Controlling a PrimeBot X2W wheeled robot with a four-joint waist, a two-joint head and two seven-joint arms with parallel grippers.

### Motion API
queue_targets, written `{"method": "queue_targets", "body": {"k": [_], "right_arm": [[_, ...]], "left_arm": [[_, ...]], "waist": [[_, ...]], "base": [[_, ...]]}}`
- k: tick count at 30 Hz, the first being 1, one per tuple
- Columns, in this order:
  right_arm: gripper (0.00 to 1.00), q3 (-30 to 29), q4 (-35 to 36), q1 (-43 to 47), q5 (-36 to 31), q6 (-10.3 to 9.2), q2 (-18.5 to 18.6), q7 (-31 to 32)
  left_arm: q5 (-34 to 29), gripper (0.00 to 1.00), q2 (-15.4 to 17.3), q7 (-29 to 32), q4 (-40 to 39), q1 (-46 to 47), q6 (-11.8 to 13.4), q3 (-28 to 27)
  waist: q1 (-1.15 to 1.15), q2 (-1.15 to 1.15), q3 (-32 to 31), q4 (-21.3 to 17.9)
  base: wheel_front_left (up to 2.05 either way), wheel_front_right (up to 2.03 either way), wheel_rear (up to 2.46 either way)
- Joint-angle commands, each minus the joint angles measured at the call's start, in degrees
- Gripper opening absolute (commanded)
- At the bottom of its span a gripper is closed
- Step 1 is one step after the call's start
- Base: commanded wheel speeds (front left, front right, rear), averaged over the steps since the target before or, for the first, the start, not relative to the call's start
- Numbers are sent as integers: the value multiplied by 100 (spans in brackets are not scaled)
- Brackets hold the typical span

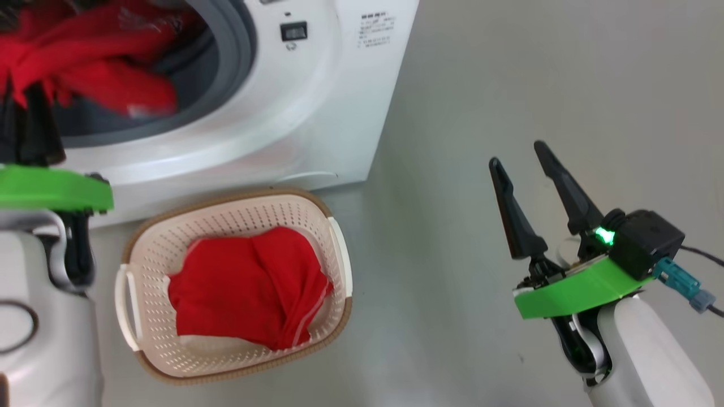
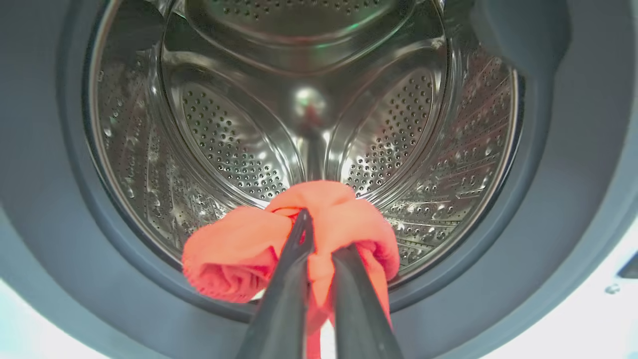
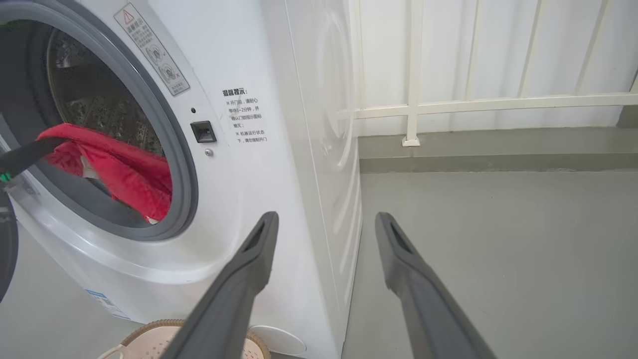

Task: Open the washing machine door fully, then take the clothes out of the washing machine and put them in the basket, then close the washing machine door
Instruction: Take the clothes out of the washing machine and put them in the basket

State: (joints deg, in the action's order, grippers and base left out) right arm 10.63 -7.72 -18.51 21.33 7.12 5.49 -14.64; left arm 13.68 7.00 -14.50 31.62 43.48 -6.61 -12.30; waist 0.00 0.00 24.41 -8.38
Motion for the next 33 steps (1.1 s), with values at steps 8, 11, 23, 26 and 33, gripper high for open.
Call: {"method": "queue_targets", "body": {"k": [8,11,23,26,33], "right_arm": [[100,103,62,311,18,36,68,-36],[100,100,50,375,23,36,80,-36],[100,-24,77,593,10,36,78,-36],[100,-19,92,596,9,36,65,-36],[100,6,118,539,20,36,58,-36]], "left_arm": [[-10,0,-4,-50,-978,-902,-66,-196],[10,0,-64,-50,-1267,-1204,-73,-171],[140,0,-301,-41,-2353,-2295,-10,73],[149,0,-323,1,-2499,-2518,37,137],[376,0,-370,172,-2152,-2709,64,361]], "waist": [[0,0,-639,199],[0,0,-804,219],[0,0,-1182,284],[0,0,-1161,279],[0,0,-950,232]], "base": [[0,0,0],[0,0,0],[0,0,0],[0,0,0],[0,0,0]]}}
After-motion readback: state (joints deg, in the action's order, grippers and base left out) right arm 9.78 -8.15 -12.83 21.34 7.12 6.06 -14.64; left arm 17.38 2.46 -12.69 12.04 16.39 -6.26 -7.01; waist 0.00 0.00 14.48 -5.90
